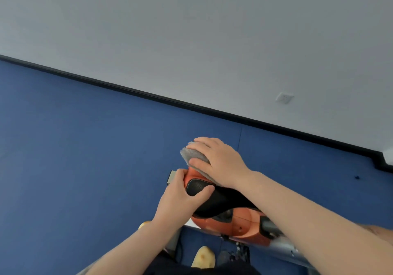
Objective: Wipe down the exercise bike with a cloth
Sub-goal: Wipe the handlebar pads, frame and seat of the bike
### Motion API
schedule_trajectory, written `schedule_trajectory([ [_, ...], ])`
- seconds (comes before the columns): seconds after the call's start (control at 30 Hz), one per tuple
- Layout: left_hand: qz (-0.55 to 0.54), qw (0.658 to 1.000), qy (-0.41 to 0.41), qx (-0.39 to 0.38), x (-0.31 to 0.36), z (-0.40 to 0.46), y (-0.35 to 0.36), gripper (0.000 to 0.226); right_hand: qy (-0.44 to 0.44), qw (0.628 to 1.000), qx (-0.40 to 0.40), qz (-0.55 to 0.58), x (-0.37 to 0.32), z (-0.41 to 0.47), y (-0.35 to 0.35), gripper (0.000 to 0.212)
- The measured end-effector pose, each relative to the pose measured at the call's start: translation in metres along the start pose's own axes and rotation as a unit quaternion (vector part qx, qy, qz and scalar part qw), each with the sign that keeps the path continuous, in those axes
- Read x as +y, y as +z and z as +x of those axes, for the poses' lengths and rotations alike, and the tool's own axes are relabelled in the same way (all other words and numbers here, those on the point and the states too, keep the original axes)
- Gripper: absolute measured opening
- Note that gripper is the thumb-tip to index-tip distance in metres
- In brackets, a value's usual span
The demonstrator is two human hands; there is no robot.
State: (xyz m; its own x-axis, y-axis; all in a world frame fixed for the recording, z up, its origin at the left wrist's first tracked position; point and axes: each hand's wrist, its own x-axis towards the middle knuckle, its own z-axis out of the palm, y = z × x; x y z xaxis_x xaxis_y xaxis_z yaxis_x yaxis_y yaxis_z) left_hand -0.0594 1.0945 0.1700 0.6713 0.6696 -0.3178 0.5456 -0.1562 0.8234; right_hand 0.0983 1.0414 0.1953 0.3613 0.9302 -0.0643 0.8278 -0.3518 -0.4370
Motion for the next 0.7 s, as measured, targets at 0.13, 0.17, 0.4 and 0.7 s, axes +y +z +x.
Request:
schedule_trajectory([
  [0.13,-0.002,1.000,0.004,0.008,-0.003,0.002,0.001,0.057,0.028,0.998,0.002,0.061,0.019,-0.032,-0.001,0.043],
  [0.17,-0.001,1.000,0.003,0.013,-0.002,0.003,0.002,0.057,0.052,0.997,0.013,0.055,0.014,-0.024,0.000,0.041],
  [0.4,0.071,0.996,0.051,0.013,-0.007,-0.001,-0.003,0.060,-0.015,0.998,-0.013,-0.067,-0.017,0.021,0.004,0.037],
  [0.7,0.075,0.979,0.187,0.016,-0.007,0.012,-0.020,0.046,0.216,0.966,-0.021,0.138,0.004,0.024,-0.006,0.037],
])
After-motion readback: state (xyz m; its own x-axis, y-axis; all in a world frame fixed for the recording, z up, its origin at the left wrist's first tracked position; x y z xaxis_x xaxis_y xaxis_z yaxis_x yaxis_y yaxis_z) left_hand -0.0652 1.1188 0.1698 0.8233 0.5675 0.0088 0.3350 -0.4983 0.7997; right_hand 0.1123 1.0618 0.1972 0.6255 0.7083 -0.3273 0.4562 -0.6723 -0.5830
